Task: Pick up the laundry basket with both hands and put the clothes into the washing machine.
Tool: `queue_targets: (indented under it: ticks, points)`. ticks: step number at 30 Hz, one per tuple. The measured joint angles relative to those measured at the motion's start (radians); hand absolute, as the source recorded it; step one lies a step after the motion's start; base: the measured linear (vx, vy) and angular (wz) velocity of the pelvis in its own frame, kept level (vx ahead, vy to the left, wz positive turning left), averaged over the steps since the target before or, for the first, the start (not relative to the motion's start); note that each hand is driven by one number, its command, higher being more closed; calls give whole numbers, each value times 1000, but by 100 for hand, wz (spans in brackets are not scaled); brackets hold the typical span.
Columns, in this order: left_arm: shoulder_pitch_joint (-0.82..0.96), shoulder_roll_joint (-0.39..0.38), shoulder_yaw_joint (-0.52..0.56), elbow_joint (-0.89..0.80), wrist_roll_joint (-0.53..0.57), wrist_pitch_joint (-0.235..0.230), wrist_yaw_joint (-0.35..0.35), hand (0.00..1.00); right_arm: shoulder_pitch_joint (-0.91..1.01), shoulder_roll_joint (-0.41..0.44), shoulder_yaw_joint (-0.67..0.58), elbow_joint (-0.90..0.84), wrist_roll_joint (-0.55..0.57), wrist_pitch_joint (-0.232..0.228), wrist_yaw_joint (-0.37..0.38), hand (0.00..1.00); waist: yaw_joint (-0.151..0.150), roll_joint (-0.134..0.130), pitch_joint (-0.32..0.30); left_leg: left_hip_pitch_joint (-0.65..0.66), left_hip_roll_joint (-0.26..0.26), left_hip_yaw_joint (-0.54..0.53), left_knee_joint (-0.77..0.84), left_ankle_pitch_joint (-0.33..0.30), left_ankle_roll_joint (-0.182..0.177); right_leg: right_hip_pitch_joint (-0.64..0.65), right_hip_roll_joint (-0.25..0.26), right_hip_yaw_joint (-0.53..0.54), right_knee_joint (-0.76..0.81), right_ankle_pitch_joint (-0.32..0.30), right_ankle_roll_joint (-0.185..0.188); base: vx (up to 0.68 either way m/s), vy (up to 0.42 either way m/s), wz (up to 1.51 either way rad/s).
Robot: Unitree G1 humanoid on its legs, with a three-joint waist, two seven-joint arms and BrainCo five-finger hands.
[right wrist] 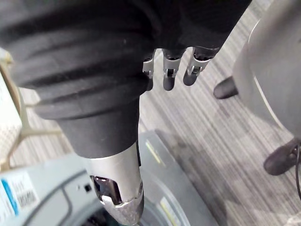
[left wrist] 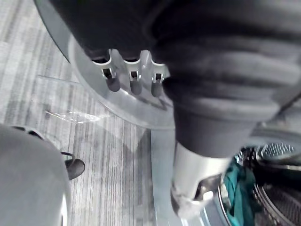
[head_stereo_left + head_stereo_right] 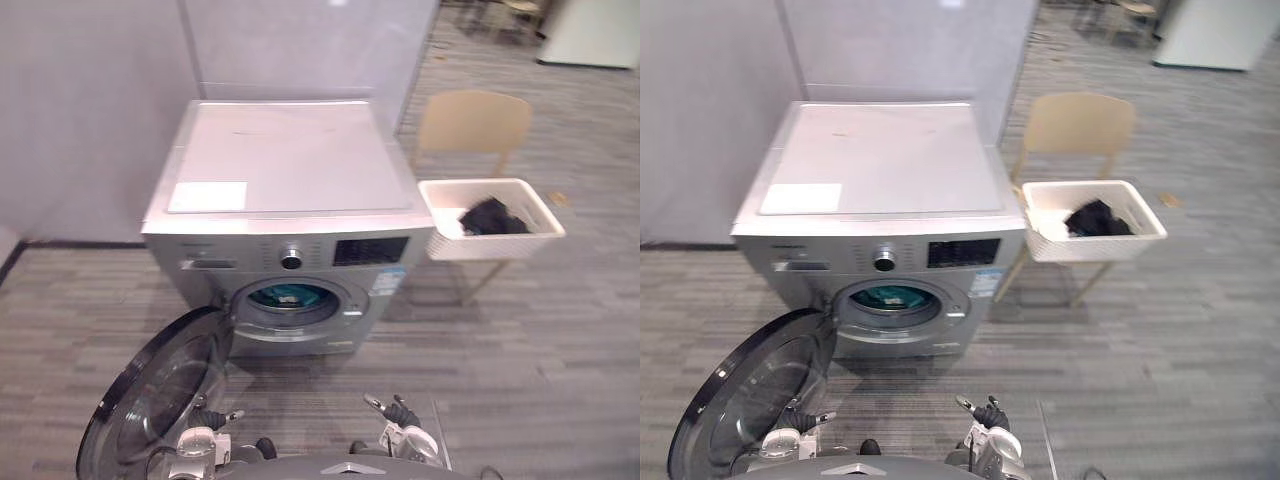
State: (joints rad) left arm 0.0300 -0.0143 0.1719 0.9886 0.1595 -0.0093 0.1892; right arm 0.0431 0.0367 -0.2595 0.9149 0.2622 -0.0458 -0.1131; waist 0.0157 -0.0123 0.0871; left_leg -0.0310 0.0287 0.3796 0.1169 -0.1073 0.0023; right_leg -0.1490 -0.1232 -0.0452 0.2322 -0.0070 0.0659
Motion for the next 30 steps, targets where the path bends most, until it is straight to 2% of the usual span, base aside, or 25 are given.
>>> queue_targets:
  ticks: [1,2,3,5,7,8,9,10,11,15,16,17,18,19,20,21,22,23,24,25,26,27,28,29,30]
  points:
    - [0,1,0,8,0,-1,-1,0,-3,-6,0,5,-7,0,0,0,2,-7,2,2,11,22,0,0,0,-10,4,-7,3,10,-8,-42,-40,-128]
    - [-6,4,0,13,0,-1,-3,0,-9,-15,-8,8,-35,1,1,0,-5,1,19,13,32,68,-1,3,2,-20,0,-56,11,2,-31,-4,-85,-99]
    - [-6,7,1,13,-1,-1,-3,0,-7,-23,-44,28,-51,2,2,0,-10,-8,26,34,40,99,0,13,3,-23,-21,-130,47,-31,-58,14,-110,-84]
    - [-4,17,3,27,-9,-1,-1,0,1,-38,-96,84,-73,5,2,0,-17,-12,28,59,61,126,14,12,-9,-25,-52,-172,108,-69,-65,72,-144,-46]
    - [-2,28,1,42,-27,-3,-1,0,24,-43,-153,114,-70,4,2,0,-28,-21,28,75,67,119,25,5,-42,-27,-88,-163,134,-90,-47,82,-194,-11]
    - [-6,46,0,54,-31,-4,-2,0,28,-49,-170,138,-72,9,2,0,-40,-49,22,78,47,74,22,4,-81,-12,-80,-149,109,-128,-21,66,-177,-5]
    - [-9,43,-2,64,-32,-5,-4,0,28,-63,-180,160,-72,12,2,0,-41,-40,29,76,35,0,12,5,-83,-12,-67,-150,99,-125,-25,84,-196,-27]
    - [-4,35,-5,78,-36,-12,-12,0,35,-80,-195,168,-69,13,3,0,-33,-5,30,87,40,-75,-32,11,-72,-14,-29,-136,69,-131,-20,112,-194,-41]
    - [-5,32,-6,92,-43,-11,-20,0,36,-89,-197,167,-69,22,3,0,-41,12,33,94,57,-68,-62,27,-94,-15,-8,-139,51,-134,-20,107,-195,-38]
    - [-13,38,3,92,-81,-12,-23,0,60,-93,-222,197,-70,32,6,0,-39,24,39,128,141,-44,-63,11,-146,28,59,-190,14,-148,-37,132,-203,-26]
    - [-13,47,2,93,-81,-11,-23,0,63,-91,-213,202,-70,33,9,0,-44,16,40,133,178,-37,-39,-15,-168,40,90,-192,16,-163,-57,130,-184,-24]
    - [-12,53,3,93,-81,-11,-23,0,67,-88,-213,201,-70,33,14,0,-47,23,45,129,211,-30,-2,-40,-188,45,114,-195,23,-178,-73,185,-272,-26]
    - [-8,58,15,92,-81,-10,-22,0,70,-87,-207,201,-70,32,19,0,-50,19,37,111,267,-29,80,-63,-200,58,149,-207,26,-201,-96,186,-227,-19]
    - [0,62,29,92,-81,-10,-22,0,70,-86,-199,201,-69,31,20,0,-50,14,38,92,285,-44,146,-68,-196,66,166,-207,26,-212,-108,291,-360,-24]
    - [-2,59,74,70,-114,-10,-21,0,75,-89,-180,202,-68,30,21,0,-48,3,41,-16,346,-110,393,-70,-97,88,202,-203,20,-208,-130,252,-308,-29]
    - [-5,56,93,50,-127,-10,-19,0,70,-91,-170,200,-68,28,21,0,-42,6,42,-66,367,-144,508,-51,-40,104,218,-192,11,-201,-146,334,-367,-45]
    - [4,55,106,39,-137,-12,-19,0,66,-100,-147,196,-67,23,22,0,-32,16,49,-129,383,-209,650,14,22,140,240,-175,-8,-201,-162,335,-248,-65]
    - [1,45,124,20,-138,-13,-20,0,55,-108,-125,185,-67,22,22,0,-13,17,61,-184,362,-300,788,3,9,189,253,-141,-18,-204,-189,336,-210,-80]
    - [8,33,131,7,-138,-16,-20,0,44,-118,-114,170,-64,22,21,0,-5,21,70,-219,309,-351,849,-33,-22,206,253,-118,-20,-208,-196,308,-147,-84]
    - [10,17,143,-1,-140,-19,-21,0,32,-126,-103,149,-63,20,22,0,5,37,71,-258,243,-387,885,-68,-61,222,252,-96,-29,-212,-202,278,-99,-77]
    - [11,6,146,-1,-147,-26,-22,0,9,-150,-107,155,-64,20,23,0,14,56,77,-302,149,-411,873,-112,-111,250,250,-67,-59,-214,-203,340,-82,-74]
    - [17,8,156,4,-154,-27,-23,0,-18,-153,-107,166,-64,25,25,0,27,65,84,-318,84,-377,767,-134,-91,286,246,-49,-92,-213,-187,286,-45,-60]
    - [26,10,165,5,-156,-28,-23,0,-25,-148,-107,163,-64,25,26,0,31,65,84,-320,64,-339,688,-137,-82,304,245,-48,-109,-213,-178,289,-46,-41]
    - [46,16,180,14,-155,-27,-23,0,-34,-140,-106,157,-64,22,26,0,36,62,85,-319,26,-264,518,-113,-49,344,245,-49,-146,-216,-170,248,-44,-15]
    - [54,14,187,16,-155,-24,-24,0,-36,-138,-104,152,-64,22,26,0,39,62,85,-319,6,-230,436,-94,-31,363,247,-50,-167,-219,-165,413,-35,-7]
